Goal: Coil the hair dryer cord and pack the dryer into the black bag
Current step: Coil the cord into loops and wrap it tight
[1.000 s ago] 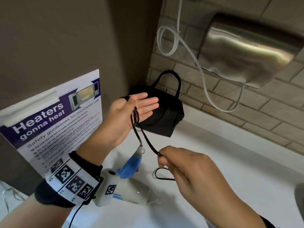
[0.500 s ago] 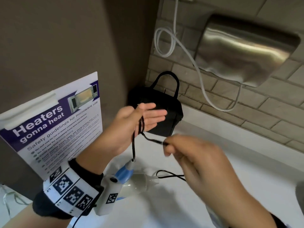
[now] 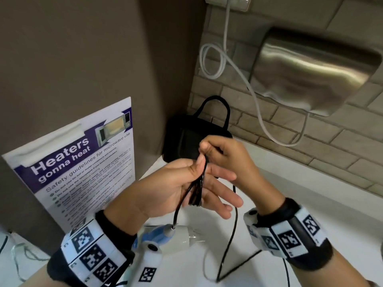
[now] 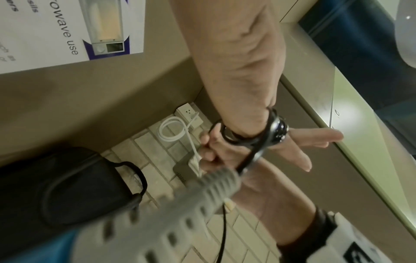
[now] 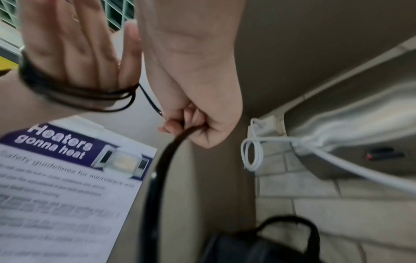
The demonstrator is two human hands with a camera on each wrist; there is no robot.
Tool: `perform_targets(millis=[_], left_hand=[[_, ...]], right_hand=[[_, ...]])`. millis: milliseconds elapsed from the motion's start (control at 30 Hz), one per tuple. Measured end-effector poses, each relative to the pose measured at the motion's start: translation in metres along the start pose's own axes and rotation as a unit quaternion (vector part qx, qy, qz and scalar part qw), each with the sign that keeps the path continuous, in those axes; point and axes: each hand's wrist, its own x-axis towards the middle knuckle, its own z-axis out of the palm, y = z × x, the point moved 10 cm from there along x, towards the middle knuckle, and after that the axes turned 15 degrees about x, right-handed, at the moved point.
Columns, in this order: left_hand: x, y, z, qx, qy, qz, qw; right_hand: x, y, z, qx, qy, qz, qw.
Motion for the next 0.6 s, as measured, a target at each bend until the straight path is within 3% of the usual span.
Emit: perform_targets(millis=[133,200,267,400,600], left_hand=[[-0.002,0.011,-0.015,-0.018,0.066,0.033,0.997],[-0.002,0.017,-0.027,-0.033,0.118,0.051,0.991],[-0.002,0.02,-0.042,-0.044,0.177,0.066,0.981],[-0.007,0.024,-0.07,-0.058,0.267,0.095,0.957],[-0.005,0.021,-0.079,-0.016,0.298,0.089,0.95]], right_hand=[[-0.031,0.036,0.046,0.12,-0.098,0.085,0.984],[-0.047,0.038,0.061,0.048,-0.112,0.058,0.991],[-0.062,0.043,0.072,-0.021,-0.123,0.082,0.989],[-0.089,0.035,0.073,-0.062,-0.138,0.095,0.984],[-0.104,-0.014,0.039,-0.115,-0.09,0.051,0.988]])
